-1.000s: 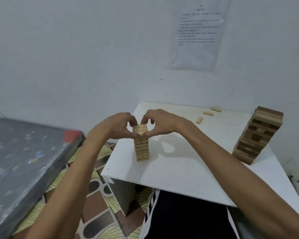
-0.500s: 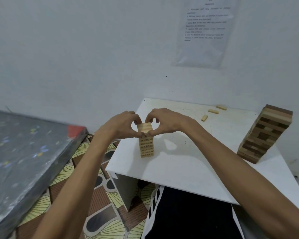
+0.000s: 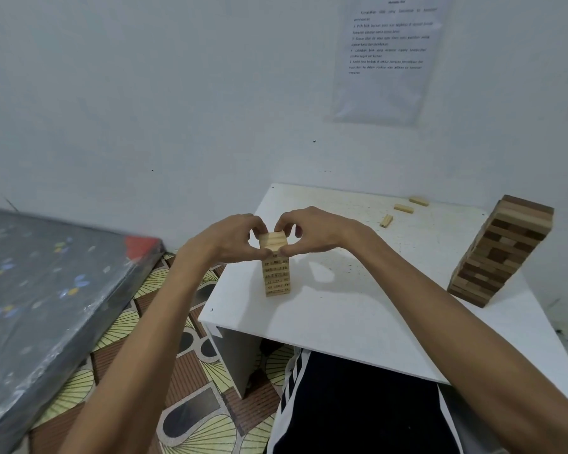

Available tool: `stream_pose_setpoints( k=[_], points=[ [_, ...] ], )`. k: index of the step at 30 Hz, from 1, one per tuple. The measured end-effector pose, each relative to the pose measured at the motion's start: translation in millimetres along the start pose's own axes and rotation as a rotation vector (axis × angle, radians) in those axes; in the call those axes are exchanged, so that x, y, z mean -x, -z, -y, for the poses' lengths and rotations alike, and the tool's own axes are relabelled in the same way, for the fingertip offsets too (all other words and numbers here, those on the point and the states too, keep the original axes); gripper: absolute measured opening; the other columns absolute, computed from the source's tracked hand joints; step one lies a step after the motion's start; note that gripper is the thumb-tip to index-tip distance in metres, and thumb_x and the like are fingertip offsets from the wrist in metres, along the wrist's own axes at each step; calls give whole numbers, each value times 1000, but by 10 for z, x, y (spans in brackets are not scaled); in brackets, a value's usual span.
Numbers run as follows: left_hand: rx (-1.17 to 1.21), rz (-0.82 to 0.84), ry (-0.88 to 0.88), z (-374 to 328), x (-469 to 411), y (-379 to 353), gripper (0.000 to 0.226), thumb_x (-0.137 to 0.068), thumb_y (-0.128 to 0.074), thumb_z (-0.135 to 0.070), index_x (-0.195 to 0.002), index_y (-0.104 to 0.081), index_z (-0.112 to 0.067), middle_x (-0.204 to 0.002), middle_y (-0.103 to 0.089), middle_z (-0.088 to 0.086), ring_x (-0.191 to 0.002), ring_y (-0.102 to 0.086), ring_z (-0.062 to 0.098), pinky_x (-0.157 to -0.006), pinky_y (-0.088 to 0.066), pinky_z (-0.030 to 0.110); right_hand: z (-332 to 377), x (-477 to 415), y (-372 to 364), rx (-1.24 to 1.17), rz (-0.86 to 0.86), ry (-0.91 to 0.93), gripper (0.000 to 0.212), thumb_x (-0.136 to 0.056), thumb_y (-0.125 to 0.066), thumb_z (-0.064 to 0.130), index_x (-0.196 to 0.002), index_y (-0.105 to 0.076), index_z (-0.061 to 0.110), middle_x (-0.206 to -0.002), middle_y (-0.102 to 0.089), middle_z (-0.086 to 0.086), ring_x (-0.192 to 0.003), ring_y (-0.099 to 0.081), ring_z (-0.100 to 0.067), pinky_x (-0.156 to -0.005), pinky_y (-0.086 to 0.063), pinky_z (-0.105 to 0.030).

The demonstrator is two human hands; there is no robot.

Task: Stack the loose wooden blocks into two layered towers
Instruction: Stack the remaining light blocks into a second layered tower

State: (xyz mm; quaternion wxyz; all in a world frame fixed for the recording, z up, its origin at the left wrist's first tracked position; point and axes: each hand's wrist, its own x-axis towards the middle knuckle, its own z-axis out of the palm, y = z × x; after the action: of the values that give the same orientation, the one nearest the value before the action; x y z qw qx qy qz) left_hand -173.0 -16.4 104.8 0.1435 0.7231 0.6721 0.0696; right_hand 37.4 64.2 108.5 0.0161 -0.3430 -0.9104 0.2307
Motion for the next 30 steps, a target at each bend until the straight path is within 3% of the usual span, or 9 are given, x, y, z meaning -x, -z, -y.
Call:
stream_pose_setpoints(
  k=[4, 8, 12, 15, 19, 30],
  points=[
    [39, 19, 20, -8, 32, 12, 78, -60, -59, -78, -122, -58, -31, -117, -60, -16, -101, -56, 8, -88, -50, 34, -1, 17, -6, -12, 14, -11, 61, -87, -73, 51, -141, -51, 31, -122, -57, 14, -108, -59, -12, -89, -51, -34],
    [69, -31, 27, -44, 79, 36, 92, -67, -54, -74, -145, -46, -26, -133, -56, -14, -114, -54, 9, -98, -48, 37, -47, 87, 2, -75, -12, -30, 69, -88, -68, 62, -148, -43, 37, -129, -57, 16, -112, -57, -9, -94, -48, -35],
    [42, -97, -20, -172, 77, 107, 78, -85, -56, -59, -151, -39, -23, -144, -52, -9, -125, -50, 13, -104, -44, 39, -152, 219, 88, -231, -92, -69, 54, -95, -57, 63, -142, -51, 37, -127, -61, 17, -115, -58, -6, -96, -48, -34],
    [12, -190, -103, -357, -18, 126, 55, -96, -61, -45, -145, -49, -22, -142, -54, -6, -127, -51, 14, -105, -43, 38, -326, 349, 167, -202, -184, -130, 46, -98, -54, 61, -134, -60, 34, -124, -62, 14, -112, -59, -7, -94, -49, -35],
    [48, -229, -223, -764, -267, 43, 42, -97, -61, -36, -137, -58, -22, -134, -60, -7, -119, -56, 12, -101, -46, 35, -681, 506, 245, -69, -257, -232, 44, -97, -59, 56, -131, -63, 28, -125, -64, 10, -112, -60, -13, -97, -50, -38],
    [82, -16, -303, -1620, -1245, -560, 39, -98, -59, -31, -135, -60, -18, -136, -60, -2, -125, -55, 18, -102, -46, 35, -1598, 734, 362, 137, -248, -546, 44, -98, -61, 40, -136, -60, 20, -138, -60, -2, -132, -48, -20, -87, -41, -33]
  ],
)
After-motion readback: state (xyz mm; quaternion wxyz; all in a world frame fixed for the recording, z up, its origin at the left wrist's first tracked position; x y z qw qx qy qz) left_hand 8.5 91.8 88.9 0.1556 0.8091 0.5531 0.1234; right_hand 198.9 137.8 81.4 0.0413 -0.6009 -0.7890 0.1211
